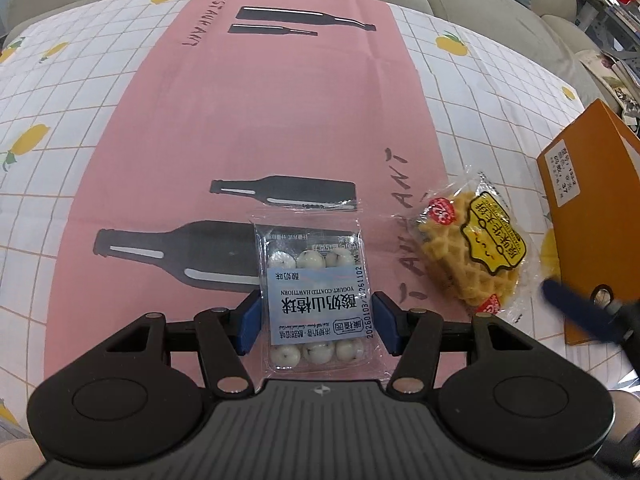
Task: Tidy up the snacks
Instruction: 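Grasp the yogurt-ball pack with the left gripper while the right gripper grasps the waffle cake, then lift the yogurt-ball pack and waffle cake and carry both over the orange box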
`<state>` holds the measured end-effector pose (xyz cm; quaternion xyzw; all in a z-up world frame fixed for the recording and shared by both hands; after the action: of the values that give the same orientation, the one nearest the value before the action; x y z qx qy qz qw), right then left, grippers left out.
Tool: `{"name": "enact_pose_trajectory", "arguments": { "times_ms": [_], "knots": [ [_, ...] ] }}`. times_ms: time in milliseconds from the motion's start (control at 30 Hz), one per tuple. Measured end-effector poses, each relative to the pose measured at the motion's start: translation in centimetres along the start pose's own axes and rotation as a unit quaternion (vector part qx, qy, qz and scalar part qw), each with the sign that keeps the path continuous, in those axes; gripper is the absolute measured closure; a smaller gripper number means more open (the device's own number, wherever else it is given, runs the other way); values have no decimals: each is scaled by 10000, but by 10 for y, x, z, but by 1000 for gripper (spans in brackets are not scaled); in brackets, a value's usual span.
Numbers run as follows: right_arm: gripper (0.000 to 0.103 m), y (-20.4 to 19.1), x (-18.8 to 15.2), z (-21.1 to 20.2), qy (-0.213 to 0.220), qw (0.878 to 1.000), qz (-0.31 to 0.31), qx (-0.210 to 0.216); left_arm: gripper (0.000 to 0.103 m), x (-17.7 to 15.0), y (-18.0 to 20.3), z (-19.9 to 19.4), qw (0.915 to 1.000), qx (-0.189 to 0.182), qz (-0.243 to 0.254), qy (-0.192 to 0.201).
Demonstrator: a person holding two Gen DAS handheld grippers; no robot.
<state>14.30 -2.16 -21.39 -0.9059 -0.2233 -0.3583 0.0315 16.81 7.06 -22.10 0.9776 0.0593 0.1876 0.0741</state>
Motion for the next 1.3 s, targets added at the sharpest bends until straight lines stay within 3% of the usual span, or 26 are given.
{"name": "enact_pose_trajectory", "arguments": {
  "times_ms": [167,267,467,700,967,1300],
  "knots": [
    [43,20,10,15,104,9998,12,-154,37,1,-3,1,10000,-6,-34,57],
    [32,29,14,35,-72,9998,143,128,37,5,-7,2,9999,-23,-87,66],
    [11,30,15,57,35,9999,-70,65,35,8,-7,5,9999,59,43,140],
    [11,37,9,74,-74,9993,218,286,34,10,-4,7,9995,129,193,218],
    [31,33,4,74,-31,9999,-3,118,35,10,-2,7,9990,182,281,286],
    [59,33,11,58,0,10000,-21,-29,39,10,-1,2,9992,55,54,401]
  ]
}}
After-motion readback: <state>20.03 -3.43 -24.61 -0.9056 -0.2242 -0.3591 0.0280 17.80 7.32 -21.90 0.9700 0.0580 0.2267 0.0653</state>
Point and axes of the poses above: each gripper's, at about its wrist camera, not at the fingertips, and z roughly the way its jaws point, y to its right, x to its top, the point moved 6 cm from there along z, roughly the way its jaws point, and after that the axes turned 2 degrees about -z, right-handed, at the moved point
